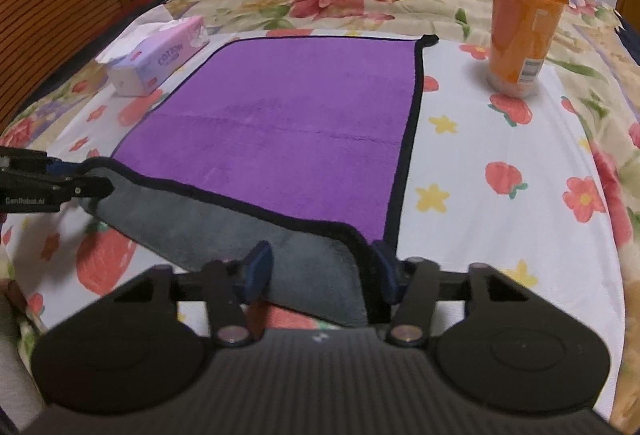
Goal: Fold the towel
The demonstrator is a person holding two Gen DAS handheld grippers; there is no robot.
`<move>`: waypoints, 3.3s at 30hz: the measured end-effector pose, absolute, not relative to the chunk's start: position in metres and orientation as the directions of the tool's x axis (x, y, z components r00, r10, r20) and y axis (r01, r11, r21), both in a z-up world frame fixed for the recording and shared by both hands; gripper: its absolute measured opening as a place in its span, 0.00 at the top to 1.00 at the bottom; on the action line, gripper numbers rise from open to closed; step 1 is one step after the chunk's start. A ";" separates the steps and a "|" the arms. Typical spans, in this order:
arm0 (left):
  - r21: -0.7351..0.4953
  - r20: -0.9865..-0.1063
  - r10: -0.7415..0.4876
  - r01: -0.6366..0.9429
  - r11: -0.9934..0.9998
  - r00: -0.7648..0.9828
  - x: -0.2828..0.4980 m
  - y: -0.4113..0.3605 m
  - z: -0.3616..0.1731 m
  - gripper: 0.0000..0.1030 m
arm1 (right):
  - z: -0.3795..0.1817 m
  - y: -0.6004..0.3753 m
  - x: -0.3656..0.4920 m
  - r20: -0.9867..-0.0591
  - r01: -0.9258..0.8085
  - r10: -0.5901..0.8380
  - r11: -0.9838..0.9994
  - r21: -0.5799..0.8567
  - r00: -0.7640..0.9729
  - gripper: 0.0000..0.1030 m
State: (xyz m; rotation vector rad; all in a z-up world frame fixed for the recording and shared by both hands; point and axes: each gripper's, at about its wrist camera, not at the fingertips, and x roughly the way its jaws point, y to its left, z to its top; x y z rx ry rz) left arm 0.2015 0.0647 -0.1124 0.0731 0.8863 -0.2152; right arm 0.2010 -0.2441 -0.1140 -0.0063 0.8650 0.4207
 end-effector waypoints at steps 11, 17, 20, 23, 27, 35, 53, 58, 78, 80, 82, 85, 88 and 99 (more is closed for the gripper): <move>-0.027 -0.758 -0.173 0.234 0.972 0.629 0.197 0.062 -0.107 0.90 | -0.114 -0.246 0.202 -0.740 -0.381 0.359 0.912 0.149 0.569 0.94; -0.026 -0.712 -0.187 0.241 0.970 0.677 0.191 0.056 -0.090 0.91 | -0.107 -0.248 0.202 -0.716 -0.381 0.373 0.911 0.160 0.590 0.95; -0.028 -0.688 -0.195 0.244 0.969 0.699 0.189 0.053 -0.082 0.91 | -0.102 -0.251 0.202 -0.698 -0.382 0.382 0.909 0.166 0.606 0.95; -0.027 -0.666 -0.197 0.240 0.970 0.720 0.186 0.053 -0.076 0.91 | -0.096 -0.252 0.202 -0.680 -0.383 0.387 0.909 0.165 0.623 0.95; -0.035 -0.643 -0.197 0.228 0.973 0.740 0.185 0.055 -0.071 0.91 | -0.090 -0.256 0.203 -0.654 -0.384 0.394 0.908 0.168 0.646 0.95; -0.031 -0.625 -0.191 0.220 0.975 0.757 0.189 0.057 -0.067 0.92 | -0.080 -0.259 0.208 -0.610 -0.397 0.415 0.901 0.174 0.675 0.95; -0.018 -0.586 -0.189 0.221 0.975 0.788 0.214 0.057 -0.063 0.92 | -0.082 -0.255 0.227 -0.598 -0.425 0.414 0.896 0.132 0.686 0.95; -0.006 -0.584 -0.188 0.228 0.974 0.789 0.220 0.056 -0.066 0.92 | -0.088 -0.254 0.233 -0.607 -0.429 0.408 0.895 0.120 0.682 0.95; 0.020 -0.567 -0.170 0.219 0.976 0.806 0.249 0.056 -0.068 0.92 | -0.090 -0.248 0.262 -0.587 -0.444 0.395 0.894 0.067 0.706 0.95; 0.021 -0.565 -0.170 0.220 0.975 0.808 0.253 0.057 -0.067 0.92 | -0.089 -0.247 0.267 -0.584 -0.448 0.393 0.892 0.056 0.710 0.95; 0.025 -0.561 -0.167 0.218 0.976 0.811 0.259 0.057 -0.067 0.92 | -0.089 -0.245 0.272 -0.581 -0.452 0.393 0.891 0.049 0.712 0.95; 0.033 -0.557 -0.162 0.216 0.976 0.815 0.266 0.056 -0.068 0.92 | -0.088 -0.243 0.279 -0.574 -0.457 0.392 0.889 0.035 0.719 0.95; 0.032 -0.556 -0.160 0.213 0.976 0.816 0.274 0.056 -0.069 0.92 | -0.086 -0.242 0.288 -0.565 -0.459 0.392 0.888 0.026 0.726 0.95; 0.048 -0.545 -0.139 0.197 0.979 0.827 0.304 0.056 -0.072 0.92 | -0.085 -0.235 0.313 -0.543 -0.468 0.384 0.884 -0.019 0.747 0.95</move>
